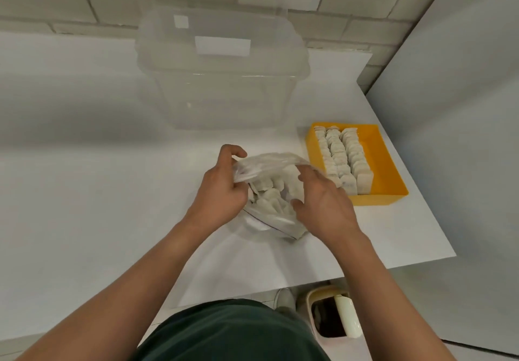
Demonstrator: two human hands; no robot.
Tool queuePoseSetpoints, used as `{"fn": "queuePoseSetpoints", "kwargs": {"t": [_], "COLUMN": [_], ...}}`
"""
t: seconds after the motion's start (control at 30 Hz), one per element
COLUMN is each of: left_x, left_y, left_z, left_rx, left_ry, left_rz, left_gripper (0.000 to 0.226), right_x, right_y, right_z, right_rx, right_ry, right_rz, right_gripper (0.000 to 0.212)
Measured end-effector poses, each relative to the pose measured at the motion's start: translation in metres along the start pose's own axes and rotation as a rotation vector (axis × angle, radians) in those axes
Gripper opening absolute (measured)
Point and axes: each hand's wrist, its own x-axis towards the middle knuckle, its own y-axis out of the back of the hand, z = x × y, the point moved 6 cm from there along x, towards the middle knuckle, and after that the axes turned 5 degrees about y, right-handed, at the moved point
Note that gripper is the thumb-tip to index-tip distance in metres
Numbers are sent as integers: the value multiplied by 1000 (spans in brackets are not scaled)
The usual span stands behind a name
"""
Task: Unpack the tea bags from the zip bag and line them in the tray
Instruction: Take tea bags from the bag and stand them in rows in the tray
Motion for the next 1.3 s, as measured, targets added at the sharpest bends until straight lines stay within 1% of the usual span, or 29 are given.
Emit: {"fn": "queuePoseSetpoints", "kwargs": {"t": [0.07, 0.13, 0.2, 0.3, 0.37, 0.43, 0.47, 0.57, 0.67, 0.8, 0.9, 1.03, 1.17, 1.3], "left_x": [3, 5, 5, 0, -4, -6, -6, -3, -1, -2, -2, -6, -12, -14], "left_y": [-1, -4, -5, -7, -6, -6, -6, -3, -4, -7, -8, -10, -13, -13], "left_z": [-2, -8, -14, -17, -17, -21, -23, -23, -17, -11, -12, -14, -12, -10], "left_rx": [-6, 37, 103, 296, 394, 494, 525, 526, 486, 454, 419, 397, 423, 425], "left_ry": [39, 12, -85, -303, -367, -351, -332, -266, -266, -278, -266, -256, -256, -219], "left_rz": [-32, -53, -59, -60, -105, -189, -212, -193, -164, -171, -176, -172, -160, -126], "left_gripper": [51, 55, 56, 62, 59, 56, 59, 76, 82, 83, 81, 79, 78, 78], "right_x": [-1, 1, 4, 15, 25, 34, 37, 43, 46, 48, 47, 43, 36, 24], "right_y": [-4, -12, -20, -23, -27, -36, -39, -42, -42, -43, -43, -48, -43, -29], "right_z": [-3, -8, -15, -23, -22, -18, -17, -18, -18, -14, -11, -12, -17, -25], "right_rx": [28, -7, 17, 117, 126, 118, 108, 71, 59, 97, 98, 63, 26, 18], "right_ry": [12, 53, 87, 78, 32, -15, -28, -42, -59, -74, -72, -54, 2, 56], "right_rz": [-20, -66, -92, -12, 5, -46, -68, -82, -117, -172, -189, -255, -227, -129], "right_gripper": [65, 54, 42, 39, 29, 23, 22, 22, 21, 13, 14, 11, 13, 24]}}
